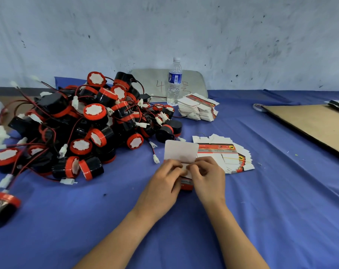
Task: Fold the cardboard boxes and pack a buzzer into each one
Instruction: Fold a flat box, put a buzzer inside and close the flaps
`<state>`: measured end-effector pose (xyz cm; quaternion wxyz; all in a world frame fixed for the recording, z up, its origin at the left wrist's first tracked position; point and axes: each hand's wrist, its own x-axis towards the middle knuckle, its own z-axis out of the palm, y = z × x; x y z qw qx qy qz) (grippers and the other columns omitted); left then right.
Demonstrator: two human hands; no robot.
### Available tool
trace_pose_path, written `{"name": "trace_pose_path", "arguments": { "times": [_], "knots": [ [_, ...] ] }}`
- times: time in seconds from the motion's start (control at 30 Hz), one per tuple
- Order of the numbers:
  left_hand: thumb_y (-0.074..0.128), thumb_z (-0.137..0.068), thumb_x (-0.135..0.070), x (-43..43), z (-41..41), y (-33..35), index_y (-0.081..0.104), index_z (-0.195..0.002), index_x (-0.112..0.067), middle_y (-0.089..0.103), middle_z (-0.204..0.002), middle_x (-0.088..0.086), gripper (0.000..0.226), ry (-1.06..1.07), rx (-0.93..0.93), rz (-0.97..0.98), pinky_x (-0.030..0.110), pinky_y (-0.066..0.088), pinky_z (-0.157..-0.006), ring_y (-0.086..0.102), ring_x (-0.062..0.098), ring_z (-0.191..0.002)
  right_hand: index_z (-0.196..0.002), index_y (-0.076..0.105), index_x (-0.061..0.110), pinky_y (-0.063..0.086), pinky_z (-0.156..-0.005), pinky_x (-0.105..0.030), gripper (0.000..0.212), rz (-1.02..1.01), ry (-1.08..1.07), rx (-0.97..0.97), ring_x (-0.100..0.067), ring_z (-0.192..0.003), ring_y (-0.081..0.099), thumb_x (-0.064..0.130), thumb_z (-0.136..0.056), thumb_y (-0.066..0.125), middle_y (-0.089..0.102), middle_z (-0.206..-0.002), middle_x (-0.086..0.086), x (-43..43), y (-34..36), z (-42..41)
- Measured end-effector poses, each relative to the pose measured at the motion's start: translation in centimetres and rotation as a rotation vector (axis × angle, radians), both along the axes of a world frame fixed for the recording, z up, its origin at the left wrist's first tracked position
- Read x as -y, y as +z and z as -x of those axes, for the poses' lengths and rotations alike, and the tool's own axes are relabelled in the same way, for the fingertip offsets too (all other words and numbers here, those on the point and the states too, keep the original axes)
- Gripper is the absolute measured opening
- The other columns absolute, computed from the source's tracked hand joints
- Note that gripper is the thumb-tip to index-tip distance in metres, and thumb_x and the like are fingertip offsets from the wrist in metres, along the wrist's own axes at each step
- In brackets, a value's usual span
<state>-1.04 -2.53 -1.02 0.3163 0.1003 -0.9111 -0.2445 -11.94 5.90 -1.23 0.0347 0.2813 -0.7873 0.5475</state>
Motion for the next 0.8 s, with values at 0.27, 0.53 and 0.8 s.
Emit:
{"name": "trace_pose_path", "arguments": {
  "times": [0.27,0.53,0.8],
  "knots": [
    [0.066,-0.083,0.008,-0.9,0.4,0.1,0.071,-0.106,-0.003,0.059,-0.128,0.007,0.026,0.077,-0.007,0.117,0.031,0.052,-0.090,0.058,0.024,-0.110,-0.079,0.074,0.018,0.042,-0.064,-0.021,0.018,-0.036,-0.064,-0.050,-0.006,-0.074,0.056,0.013,-0.087,0.059,0.060,-0.088,0.014,-0.1,0.1,-0.1],
    [0.069,-0.084,-0.006,0.0,0.4,0.0,0.072,-0.096,-0.009,0.063,-0.100,0.006,0.013,0.063,-0.002,0.140,0.033,0.034,-0.108,0.058,0.026,-0.094,-0.086,0.058,0.015,0.042,-0.070,-0.016,0.014,0.329,0.056,0.125,-0.001,-0.077,0.057,0.026,-0.094,0.058,0.063,-0.080,0.014,-0.4,1.2,-0.7],
    [0.068,-0.086,-0.014,0.0,0.3,-0.1,0.073,-0.101,-0.012,0.060,-0.113,0.000,0.016,-0.154,-0.012,-0.038,0.017,0.041,-0.094,0.050,0.012,-0.108,-0.085,0.072,0.018,0.045,-0.071,-0.016,0.012,0.452,0.202,0.164,-0.006,-0.075,0.059,0.019,-0.092,0.063,0.067,-0.076,0.011,-0.5,1.4,-0.9]
  ]
}}
